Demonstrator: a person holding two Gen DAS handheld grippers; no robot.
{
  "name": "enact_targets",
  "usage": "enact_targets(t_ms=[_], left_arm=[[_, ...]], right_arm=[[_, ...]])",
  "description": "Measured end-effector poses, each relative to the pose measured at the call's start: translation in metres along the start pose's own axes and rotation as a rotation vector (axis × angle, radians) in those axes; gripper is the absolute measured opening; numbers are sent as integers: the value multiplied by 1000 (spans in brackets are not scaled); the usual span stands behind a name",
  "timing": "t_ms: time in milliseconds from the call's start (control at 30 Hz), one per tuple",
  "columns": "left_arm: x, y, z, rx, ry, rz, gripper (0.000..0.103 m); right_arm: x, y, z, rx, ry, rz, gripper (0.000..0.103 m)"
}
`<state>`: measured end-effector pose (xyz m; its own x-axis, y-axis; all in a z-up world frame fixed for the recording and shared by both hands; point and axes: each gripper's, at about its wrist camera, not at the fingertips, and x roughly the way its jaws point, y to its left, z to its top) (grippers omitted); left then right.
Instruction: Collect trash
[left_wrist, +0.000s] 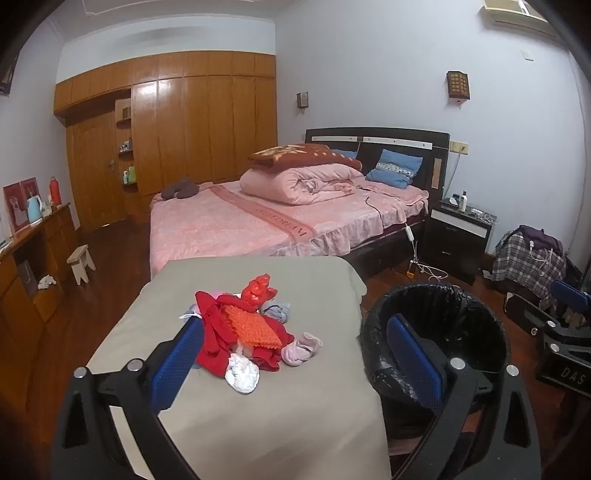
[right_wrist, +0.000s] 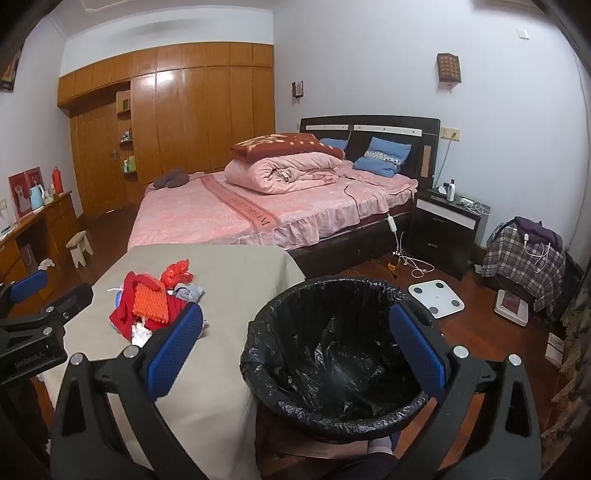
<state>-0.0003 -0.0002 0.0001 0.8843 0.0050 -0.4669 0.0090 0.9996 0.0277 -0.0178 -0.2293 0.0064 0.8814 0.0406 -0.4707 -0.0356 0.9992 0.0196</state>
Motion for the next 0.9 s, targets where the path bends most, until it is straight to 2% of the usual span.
enact_targets(t_ms=[900], left_arm=[[1,1,0,-5,8,0,97]], right_arm=[[3,3,0,-1,3,1,98]])
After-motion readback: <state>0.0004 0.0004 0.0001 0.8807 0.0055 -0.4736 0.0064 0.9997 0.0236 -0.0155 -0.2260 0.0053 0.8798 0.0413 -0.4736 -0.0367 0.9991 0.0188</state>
